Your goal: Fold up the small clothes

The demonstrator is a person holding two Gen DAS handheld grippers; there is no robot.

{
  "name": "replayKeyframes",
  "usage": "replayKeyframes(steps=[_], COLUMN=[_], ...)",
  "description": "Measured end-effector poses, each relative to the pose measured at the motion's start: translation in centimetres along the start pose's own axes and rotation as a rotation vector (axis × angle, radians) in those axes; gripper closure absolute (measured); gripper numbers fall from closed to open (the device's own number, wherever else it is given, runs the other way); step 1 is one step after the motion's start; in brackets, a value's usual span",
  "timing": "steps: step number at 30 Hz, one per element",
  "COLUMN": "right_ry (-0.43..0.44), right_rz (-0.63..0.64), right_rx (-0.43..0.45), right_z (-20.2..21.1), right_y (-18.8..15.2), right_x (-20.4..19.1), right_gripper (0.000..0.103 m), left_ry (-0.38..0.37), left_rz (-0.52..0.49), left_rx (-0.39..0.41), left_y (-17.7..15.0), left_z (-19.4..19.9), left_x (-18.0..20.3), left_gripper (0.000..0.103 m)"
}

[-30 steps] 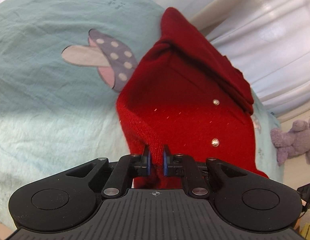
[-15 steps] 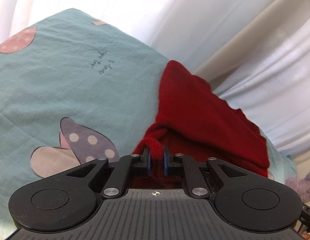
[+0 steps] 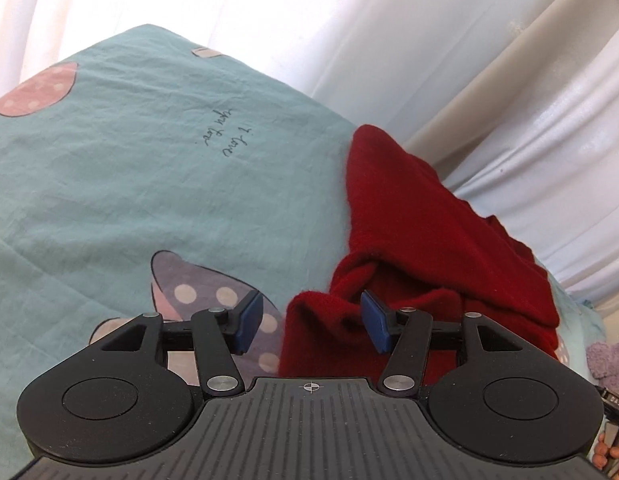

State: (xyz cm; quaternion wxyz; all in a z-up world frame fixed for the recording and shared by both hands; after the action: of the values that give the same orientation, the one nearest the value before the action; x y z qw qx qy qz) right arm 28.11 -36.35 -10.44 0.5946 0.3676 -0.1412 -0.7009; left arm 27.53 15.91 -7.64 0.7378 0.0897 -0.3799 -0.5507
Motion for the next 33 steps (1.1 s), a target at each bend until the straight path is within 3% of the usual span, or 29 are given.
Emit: replayKeyframes(steps=[4,6,8,13,17,22,24,26,30,33], right_ry=[0.018,0.049,0.068,0.126,0.101,0.113,0.125,0.131,0.134,0.155], right_rz=[0.041,0.045,0.061,0.149,0.225,0.211,0.223,0.226,0.242,0.266], right_rx=[0.001,0.028,0.039,-0.016,-0.036,-0.059,-0.063,-0.067,-0.032,-0.002], right_z=[0.1,0.9,1.5,0.8,-1.7,-4.5,-5.1,-5.4,-5.1,-4.2], right_y=[-0.3,-0.1,0.0,-0.7,-0.5,0.3,0.4,0.5,0.9,1.4], right_x=[-0.4,-0.4,-0.3,-1.2,-1.6,-1.4,-1.8,-2.1,-2.5,-3.1], right_gripper=[0.041,0.037,0.034,0.027,0.027,0.028,0.031,0.04,0.09,0.093], left_ry=[-0.106,-0.143,-0.115,-0.126,-0.13,-0.156,-0.139,-0.115,-0.084,-0.096], left_rz=[-0.085,-0.122,-0.165,-0.156,-0.11,-0.108,-0.106,-0.099,-0.143,-0.194], left_rx=[-0.02,-0.016,-0.01,-0.091,-0.137,-0.139,-0.144,-0.148,-0.12,-0.077], left_y=[-1.4,-1.9,-2.0,-2.3,-2.1,-1.6,-1.5,-1.4,-1.1,-0.5], left_z=[0.7,1.1,0.6,-3.3,-5.9,-7.1,-7.4,-7.5,-6.6,-5.2], left_x=[1.2,1.8,1.9,1.7,1.6,2.6,2.4,2.0,2.4,3.6], left_gripper=[0.043,0.023,0.015,0.015,0.016,0.031,0.049,0.062,0.085,0.09])
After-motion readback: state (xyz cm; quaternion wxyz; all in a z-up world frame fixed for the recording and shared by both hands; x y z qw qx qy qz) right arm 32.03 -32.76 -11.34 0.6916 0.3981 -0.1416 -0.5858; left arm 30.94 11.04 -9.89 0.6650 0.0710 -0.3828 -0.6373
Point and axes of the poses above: each gripper's, at about its wrist camera, not at the fingertips, and z roughly against the way its jaws point, x to its right, y to its top, the point moved 10 cm from there along -z, roughly the way its jaws point, and after that the axes turned 3 degrees about -y, right-handed, at the moved point
